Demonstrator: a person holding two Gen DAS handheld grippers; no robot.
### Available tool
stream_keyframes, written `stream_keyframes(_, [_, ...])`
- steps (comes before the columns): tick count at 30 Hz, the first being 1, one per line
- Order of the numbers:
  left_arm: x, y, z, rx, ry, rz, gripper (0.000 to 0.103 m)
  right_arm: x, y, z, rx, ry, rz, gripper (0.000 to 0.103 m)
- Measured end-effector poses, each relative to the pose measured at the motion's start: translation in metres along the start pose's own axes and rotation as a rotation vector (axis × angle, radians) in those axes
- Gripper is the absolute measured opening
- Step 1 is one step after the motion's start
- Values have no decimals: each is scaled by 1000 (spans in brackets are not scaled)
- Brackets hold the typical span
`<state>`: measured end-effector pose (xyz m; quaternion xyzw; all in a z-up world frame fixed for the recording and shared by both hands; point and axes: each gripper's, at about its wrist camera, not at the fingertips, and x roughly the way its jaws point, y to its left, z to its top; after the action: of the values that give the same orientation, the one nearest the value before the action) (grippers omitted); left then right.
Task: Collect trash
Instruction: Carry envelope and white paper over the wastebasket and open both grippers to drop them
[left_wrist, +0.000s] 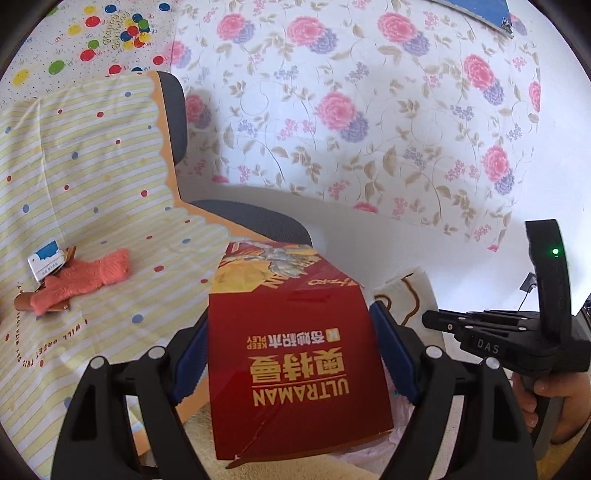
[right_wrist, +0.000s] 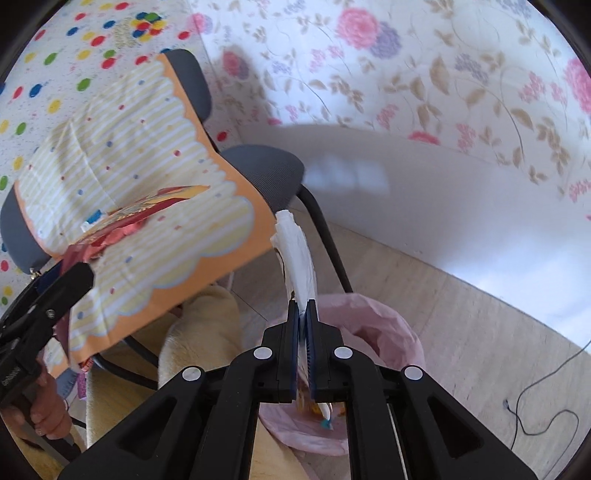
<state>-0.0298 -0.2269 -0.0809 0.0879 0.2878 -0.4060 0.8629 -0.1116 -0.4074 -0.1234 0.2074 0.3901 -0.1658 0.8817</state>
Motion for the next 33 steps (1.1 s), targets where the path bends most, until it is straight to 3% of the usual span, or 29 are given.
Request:
stream_keyframes(2, [0, 0, -2, 1, 5, 11, 79, 11, -7, -1, 18, 20, -2, 7])
stream_keyframes(6, [0, 2, -2, -3, 10, 24, 79, 23, -13, -2, 56, 42, 12, 20])
stream_keyframes(16, [0, -3, -7, 20, 15, 6, 79, -9, 2, 21, 10, -76, 39, 24])
stream_keyframes(25, [8, -31, -13, 108, 61, -100, 79, -34, 4, 31, 5, -145, 61, 27])
stream_keyframes(33, [42, -68, -19, 195, 156, -191, 79, -51, -30, 29, 63, -192, 26, 31])
